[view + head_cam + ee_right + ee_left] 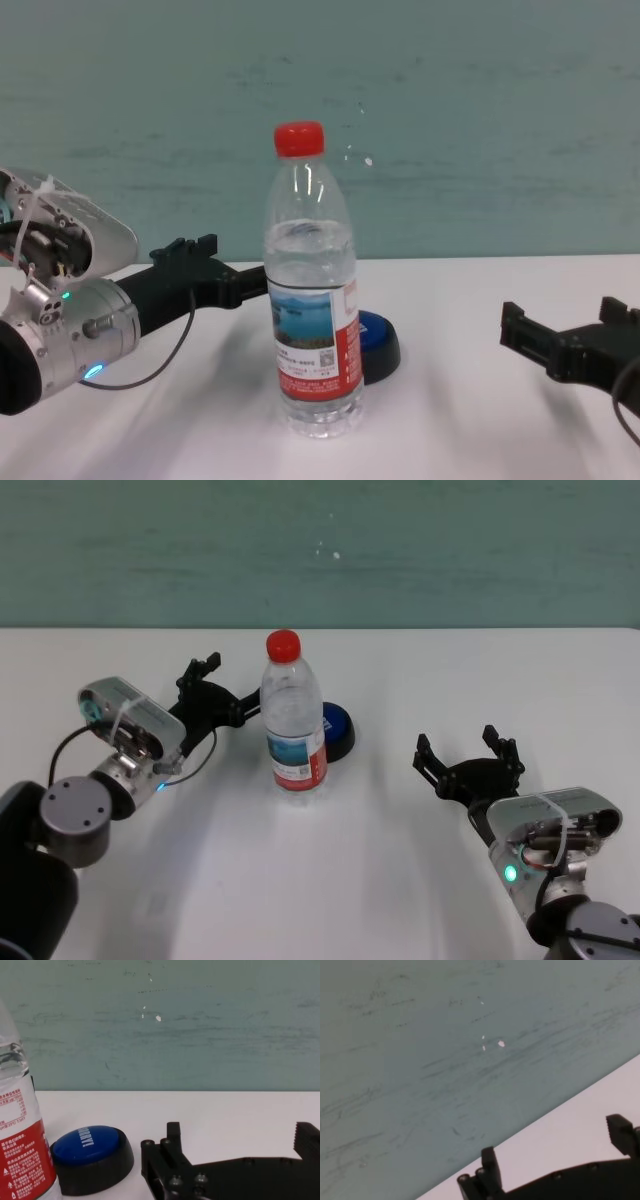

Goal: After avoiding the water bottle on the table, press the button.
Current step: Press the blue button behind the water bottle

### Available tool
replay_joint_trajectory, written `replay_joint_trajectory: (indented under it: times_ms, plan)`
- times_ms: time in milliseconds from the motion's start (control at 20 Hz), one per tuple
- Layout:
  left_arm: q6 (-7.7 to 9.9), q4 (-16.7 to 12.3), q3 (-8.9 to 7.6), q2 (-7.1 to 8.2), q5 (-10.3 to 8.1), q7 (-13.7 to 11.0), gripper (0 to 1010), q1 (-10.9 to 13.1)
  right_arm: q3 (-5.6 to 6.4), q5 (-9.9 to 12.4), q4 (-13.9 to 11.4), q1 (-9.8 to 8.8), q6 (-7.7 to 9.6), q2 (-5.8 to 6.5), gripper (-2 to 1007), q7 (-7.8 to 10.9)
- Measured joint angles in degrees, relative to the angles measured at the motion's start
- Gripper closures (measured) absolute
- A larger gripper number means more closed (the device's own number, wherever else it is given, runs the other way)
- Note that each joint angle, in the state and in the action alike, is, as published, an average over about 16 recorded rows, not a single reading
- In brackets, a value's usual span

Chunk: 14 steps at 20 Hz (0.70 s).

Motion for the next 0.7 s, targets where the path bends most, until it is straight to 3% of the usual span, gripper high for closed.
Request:
replay_joint_trajectory:
  times_ms: [400, 700]
  plan:
    - [0.39, -1.4, -1.24, 0.07, 1.34, 3.6, 10, 1.4, 0.0, 0.0, 0.0, 0.0, 0.0, 0.0, 1, 0.0]
    - [2.41, -6.8, -3.84, 0.55, 3.17, 9.0, 10, 5.5, 0.0, 0.0, 0.0, 0.0, 0.0, 0.0, 1, 0.0]
